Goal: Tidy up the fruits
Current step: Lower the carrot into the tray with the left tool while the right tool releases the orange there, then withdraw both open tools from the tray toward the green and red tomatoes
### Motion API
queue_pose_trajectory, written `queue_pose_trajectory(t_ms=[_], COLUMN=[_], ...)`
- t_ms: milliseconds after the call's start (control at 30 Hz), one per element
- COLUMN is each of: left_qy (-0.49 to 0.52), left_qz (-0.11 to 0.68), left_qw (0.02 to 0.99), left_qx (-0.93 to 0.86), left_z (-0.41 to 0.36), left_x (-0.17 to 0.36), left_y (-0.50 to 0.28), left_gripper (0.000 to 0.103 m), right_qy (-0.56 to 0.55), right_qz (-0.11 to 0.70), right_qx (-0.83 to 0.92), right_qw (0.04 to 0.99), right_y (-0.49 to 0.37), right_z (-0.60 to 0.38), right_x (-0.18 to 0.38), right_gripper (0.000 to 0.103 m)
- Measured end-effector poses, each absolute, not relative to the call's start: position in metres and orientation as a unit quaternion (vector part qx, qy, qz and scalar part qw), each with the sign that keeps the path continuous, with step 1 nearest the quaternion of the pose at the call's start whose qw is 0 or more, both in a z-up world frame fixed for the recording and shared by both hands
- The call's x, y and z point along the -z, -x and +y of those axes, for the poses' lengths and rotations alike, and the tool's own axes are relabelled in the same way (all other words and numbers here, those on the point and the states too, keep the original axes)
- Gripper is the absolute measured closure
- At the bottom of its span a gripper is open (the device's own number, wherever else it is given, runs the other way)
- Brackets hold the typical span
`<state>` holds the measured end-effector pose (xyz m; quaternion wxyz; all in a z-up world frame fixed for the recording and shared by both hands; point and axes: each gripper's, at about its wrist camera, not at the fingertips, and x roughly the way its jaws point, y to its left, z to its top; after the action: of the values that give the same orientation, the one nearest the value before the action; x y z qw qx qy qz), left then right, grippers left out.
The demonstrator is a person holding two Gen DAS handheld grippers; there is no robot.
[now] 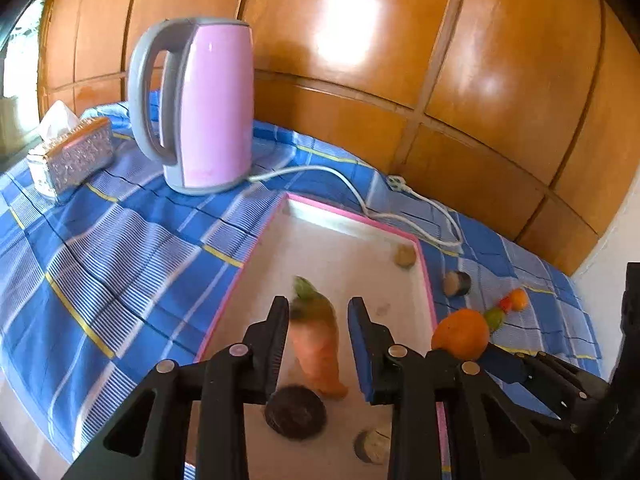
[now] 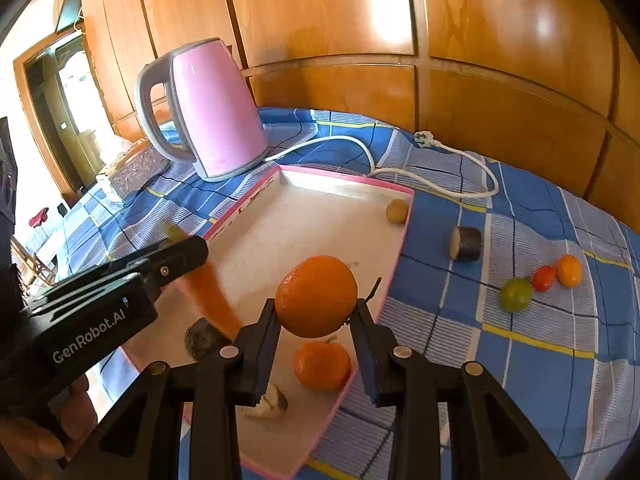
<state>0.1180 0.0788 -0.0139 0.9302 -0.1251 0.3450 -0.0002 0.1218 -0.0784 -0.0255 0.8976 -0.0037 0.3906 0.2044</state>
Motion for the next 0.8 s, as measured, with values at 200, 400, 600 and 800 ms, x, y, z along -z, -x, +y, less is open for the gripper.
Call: queue_pose_trajectory(t_ms=[200,400,600,800], left_qy=[0.126,0.122,0.124,0.121], left_qz=[0.345,0.347,0.351,0.353], left_qw=[0.93,0.929,0.928,0.928], left_qx=[-0.012,-0.026,-0.031,-0.028], left_z=[0.084,0.083,0.081,0.075], left_x=[0.016,0.018,0.018,0.017], left_y=[-0.12,-0.114,-0.106,-0.097], left_gripper=[0.073,0.073,0.073,0.073], right_qy=[0.007,0.009,-0.005,-0.015], right_qz=[0.398,0.393,0.39,0.386], right_qx=[-0.204,-0.197,-0.193,-0.183], right_qw=[0.895,0.898,0.9,0.904], right_y=[-0.13,-0.129,-0.123,-0.111], right_z=[-0.07,-0.065,-0.071,-0.079], right_x=[0.033,0.035,0.03,0.027], right_gripper=[0.065,0.063,0.063,0.063])
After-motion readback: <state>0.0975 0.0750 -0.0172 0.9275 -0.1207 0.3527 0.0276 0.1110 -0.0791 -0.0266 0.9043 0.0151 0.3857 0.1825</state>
